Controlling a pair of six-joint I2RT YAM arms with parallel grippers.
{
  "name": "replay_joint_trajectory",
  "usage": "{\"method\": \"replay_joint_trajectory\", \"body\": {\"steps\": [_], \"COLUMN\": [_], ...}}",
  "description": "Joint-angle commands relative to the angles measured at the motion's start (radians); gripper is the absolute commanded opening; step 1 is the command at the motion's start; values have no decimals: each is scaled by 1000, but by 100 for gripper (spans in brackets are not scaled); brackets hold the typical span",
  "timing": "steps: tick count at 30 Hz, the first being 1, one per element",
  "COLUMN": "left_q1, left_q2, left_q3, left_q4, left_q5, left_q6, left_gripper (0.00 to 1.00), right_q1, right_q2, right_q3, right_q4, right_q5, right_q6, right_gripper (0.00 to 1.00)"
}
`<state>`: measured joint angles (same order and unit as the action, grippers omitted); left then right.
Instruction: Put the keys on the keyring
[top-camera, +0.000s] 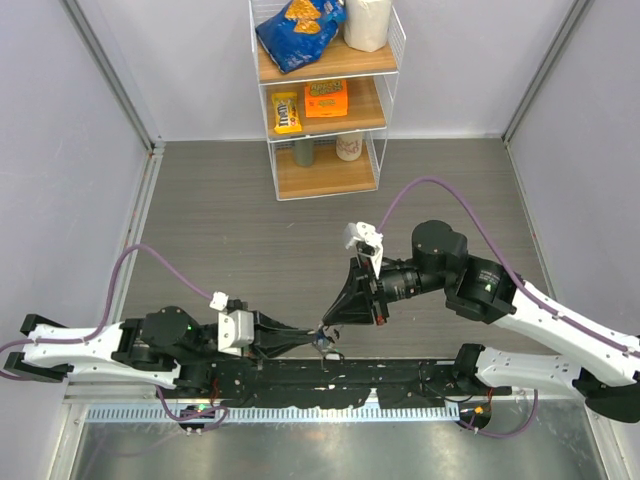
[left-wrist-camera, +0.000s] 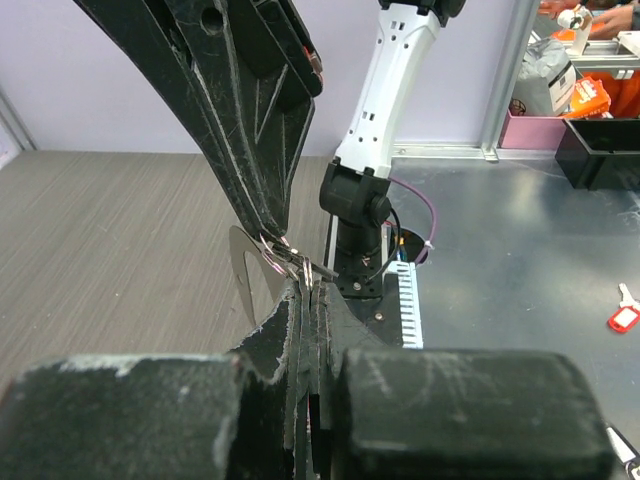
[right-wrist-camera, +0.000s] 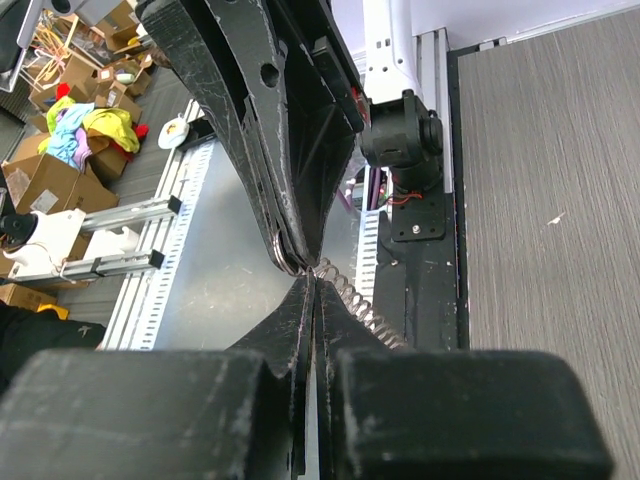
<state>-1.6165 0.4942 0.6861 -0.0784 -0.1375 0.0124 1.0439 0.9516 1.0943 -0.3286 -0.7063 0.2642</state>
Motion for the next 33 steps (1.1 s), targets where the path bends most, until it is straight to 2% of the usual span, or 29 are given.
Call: {"method": "replay_joint_trajectory", "body": {"steps": [1,33], "left_q1": [-3,-3], "left_q2": [-2,-3], "left_q3": [35,27], "left_q4": [51,42], "left_q5": [18,-74], "left_q6": [21,20], "left_gripper": [0,0], "right_q1": [16,56], "right_q2": [9,-7], "right_q3": [41,62], "right_q4": [62,48], "right_q5": [-10,-16], "right_q6": [17,56], "right_gripper": [6,5]}}
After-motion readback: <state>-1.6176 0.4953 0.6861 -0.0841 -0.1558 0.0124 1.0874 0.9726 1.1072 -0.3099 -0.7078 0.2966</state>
